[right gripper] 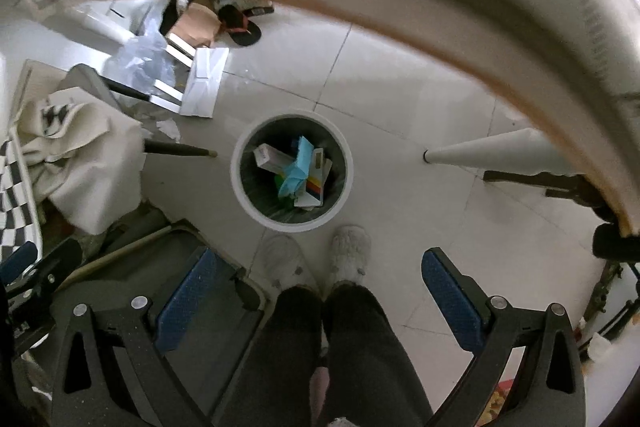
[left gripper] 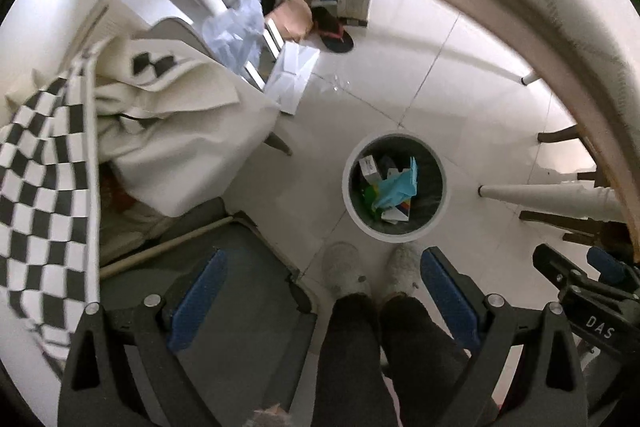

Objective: Collect trash
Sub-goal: 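Grasp the green-white box with the left tool while the right tool grasps the orange snack bag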

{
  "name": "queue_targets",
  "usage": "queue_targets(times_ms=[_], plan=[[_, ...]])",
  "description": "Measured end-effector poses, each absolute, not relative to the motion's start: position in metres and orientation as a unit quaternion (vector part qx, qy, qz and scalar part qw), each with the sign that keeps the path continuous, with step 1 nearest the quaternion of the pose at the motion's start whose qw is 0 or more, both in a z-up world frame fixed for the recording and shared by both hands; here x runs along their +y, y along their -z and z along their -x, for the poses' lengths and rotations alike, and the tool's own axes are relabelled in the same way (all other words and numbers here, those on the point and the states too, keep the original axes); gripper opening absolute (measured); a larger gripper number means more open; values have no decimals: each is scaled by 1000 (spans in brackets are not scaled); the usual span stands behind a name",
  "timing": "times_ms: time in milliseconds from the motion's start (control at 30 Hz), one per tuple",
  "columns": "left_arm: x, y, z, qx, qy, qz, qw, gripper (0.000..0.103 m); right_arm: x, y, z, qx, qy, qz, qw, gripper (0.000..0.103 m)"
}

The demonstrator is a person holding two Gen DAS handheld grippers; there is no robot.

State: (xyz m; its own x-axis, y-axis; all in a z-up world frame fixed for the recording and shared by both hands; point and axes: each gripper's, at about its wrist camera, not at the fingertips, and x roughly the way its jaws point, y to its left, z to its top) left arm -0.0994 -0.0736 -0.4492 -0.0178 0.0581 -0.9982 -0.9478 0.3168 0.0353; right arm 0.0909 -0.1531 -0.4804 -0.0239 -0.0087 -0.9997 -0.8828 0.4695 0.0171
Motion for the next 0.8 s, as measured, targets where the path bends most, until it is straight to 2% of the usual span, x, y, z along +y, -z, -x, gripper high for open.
queue_targets(times_ms=[200, 367, 600, 800], plan=[[-67, 382, 111, 544, -464, 385, 583, 99, -140, 403, -88, 613, -384, 347, 597, 103], [-36, 339, 91, 524, -487, 370, 593, 99, -108, 338, -119, 617, -394, 299, 612, 103], [31, 296, 15, 501, -521, 321, 611, 99, -27, 281, -232, 603, -382, 250, 654, 103], [111, 293, -64, 508, -551, 278, 601, 99, 68, 279, -353, 617, -367, 206, 666, 103]])
